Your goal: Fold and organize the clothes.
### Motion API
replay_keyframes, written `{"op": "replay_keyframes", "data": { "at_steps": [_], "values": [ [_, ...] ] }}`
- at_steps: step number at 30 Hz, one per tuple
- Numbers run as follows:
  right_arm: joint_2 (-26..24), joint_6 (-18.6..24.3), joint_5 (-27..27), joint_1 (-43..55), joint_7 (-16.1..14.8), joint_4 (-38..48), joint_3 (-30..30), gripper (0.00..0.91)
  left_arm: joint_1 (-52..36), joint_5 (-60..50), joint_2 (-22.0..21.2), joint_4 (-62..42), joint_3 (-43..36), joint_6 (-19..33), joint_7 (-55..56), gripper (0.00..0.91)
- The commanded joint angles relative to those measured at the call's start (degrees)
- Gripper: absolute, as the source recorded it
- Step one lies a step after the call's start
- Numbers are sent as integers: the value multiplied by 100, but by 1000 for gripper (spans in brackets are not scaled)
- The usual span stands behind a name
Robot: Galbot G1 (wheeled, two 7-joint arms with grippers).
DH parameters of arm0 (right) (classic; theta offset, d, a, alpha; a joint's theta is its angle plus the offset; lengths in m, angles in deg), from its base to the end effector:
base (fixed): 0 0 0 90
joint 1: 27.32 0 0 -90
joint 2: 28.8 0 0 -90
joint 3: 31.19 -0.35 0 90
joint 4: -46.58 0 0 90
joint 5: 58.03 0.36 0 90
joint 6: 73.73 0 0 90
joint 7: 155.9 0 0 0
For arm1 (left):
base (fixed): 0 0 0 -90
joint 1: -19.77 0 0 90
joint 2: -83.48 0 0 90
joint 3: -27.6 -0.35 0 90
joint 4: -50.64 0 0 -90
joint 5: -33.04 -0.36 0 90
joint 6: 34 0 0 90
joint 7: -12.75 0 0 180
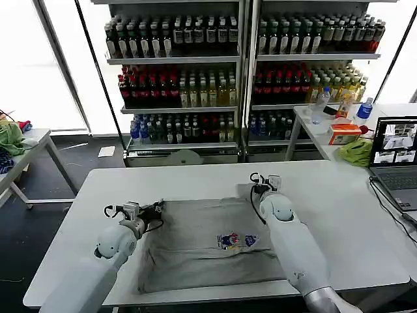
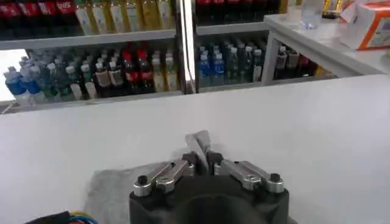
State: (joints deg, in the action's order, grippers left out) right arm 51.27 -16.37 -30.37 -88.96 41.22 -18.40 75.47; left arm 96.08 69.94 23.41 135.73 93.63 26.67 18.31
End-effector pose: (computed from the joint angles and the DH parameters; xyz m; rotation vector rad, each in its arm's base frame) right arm 0.5177 0.0055 -0.3011 -0.0717 -2.5488 -0.0682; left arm 0.4137 0.0637 -0.3137 -0.3005 -2.5559 -0.0580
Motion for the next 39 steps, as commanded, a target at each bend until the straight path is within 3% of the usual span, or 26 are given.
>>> {"op": "replay_keyframes", "data": {
  "at_steps": [1,11,20,39],
  "values": [
    [-9,-9,117,-79,13,-387,-23,0,48,-32,-41,35,36,273,30,0],
    [-194,-45,339,-464,52,-1528,-182,0,145,-156,-57,507,149,656,26,0],
    [-308,-45,330,-732,55,-2325,-233,0,312,-134,3,805,209,661,18,0],
    [-842,-45,643,-1567,366,-3475,-501,0,1074,-199,428,1549,523,640,-41,0]
  ]
}}
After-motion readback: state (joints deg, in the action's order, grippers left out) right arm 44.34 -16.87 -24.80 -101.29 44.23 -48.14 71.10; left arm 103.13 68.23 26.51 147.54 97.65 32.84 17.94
